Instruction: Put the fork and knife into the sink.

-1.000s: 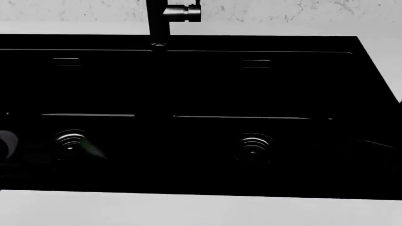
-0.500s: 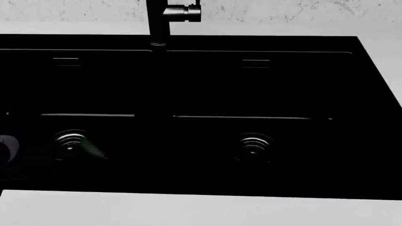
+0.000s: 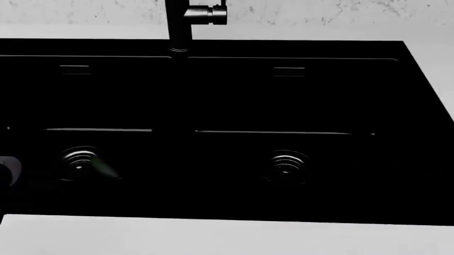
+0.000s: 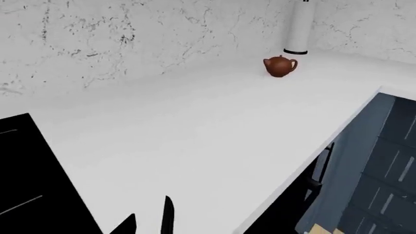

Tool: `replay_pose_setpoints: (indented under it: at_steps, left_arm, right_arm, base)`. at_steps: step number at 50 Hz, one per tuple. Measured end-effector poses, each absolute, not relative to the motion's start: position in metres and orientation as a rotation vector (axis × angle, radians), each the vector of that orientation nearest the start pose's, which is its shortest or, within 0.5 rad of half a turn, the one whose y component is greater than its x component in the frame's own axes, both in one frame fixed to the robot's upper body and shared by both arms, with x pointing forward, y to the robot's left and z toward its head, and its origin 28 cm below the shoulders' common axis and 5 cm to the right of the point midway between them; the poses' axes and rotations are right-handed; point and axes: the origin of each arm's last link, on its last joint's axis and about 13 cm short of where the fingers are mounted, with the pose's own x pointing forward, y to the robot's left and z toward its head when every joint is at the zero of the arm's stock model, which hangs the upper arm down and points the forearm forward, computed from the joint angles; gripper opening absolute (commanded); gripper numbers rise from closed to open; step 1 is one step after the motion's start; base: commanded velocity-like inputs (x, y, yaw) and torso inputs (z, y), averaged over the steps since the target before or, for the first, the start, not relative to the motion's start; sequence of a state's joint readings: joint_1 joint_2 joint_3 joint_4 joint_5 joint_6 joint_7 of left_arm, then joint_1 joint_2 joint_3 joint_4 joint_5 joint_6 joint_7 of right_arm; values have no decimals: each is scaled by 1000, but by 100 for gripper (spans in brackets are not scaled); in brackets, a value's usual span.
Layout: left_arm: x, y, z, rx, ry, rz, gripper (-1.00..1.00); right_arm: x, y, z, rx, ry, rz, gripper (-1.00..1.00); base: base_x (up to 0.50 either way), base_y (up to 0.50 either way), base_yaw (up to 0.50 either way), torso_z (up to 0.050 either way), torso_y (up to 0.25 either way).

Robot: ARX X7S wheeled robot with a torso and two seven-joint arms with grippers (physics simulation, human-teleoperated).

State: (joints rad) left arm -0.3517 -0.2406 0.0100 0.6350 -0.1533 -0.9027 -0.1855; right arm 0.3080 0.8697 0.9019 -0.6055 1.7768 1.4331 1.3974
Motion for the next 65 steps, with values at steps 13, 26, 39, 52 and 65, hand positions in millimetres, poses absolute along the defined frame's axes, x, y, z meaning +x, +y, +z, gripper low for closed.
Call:
replay_pose_setpoints:
  at_steps: [13, 26, 39, 52, 65]
  left_arm:
    - [238, 239, 163, 137, -81, 120, 100]
    - [238, 238, 162, 143, -77, 118, 100]
    - [238, 238, 161, 147, -70, 118, 100]
    - [237, 237, 160, 149, -61, 119, 100]
    - [237, 237, 158, 148, -55, 120, 100]
  right_arm:
    - [139, -242, 248, 8, 222, -726, 100]
    - [140, -244, 233, 16, 295, -709, 100]
    - [143, -245, 222, 31, 330, -696, 100]
    - [147, -247, 213, 56, 351, -688, 100]
    - [151, -250, 204, 83, 368, -693, 100]
  base:
    - [0, 0, 0, 0, 0]
    - [0, 0, 0, 0, 0]
    - [0, 0, 0, 0, 0]
    - [0, 0, 0, 0, 0]
    - [0, 0, 0, 0, 0]
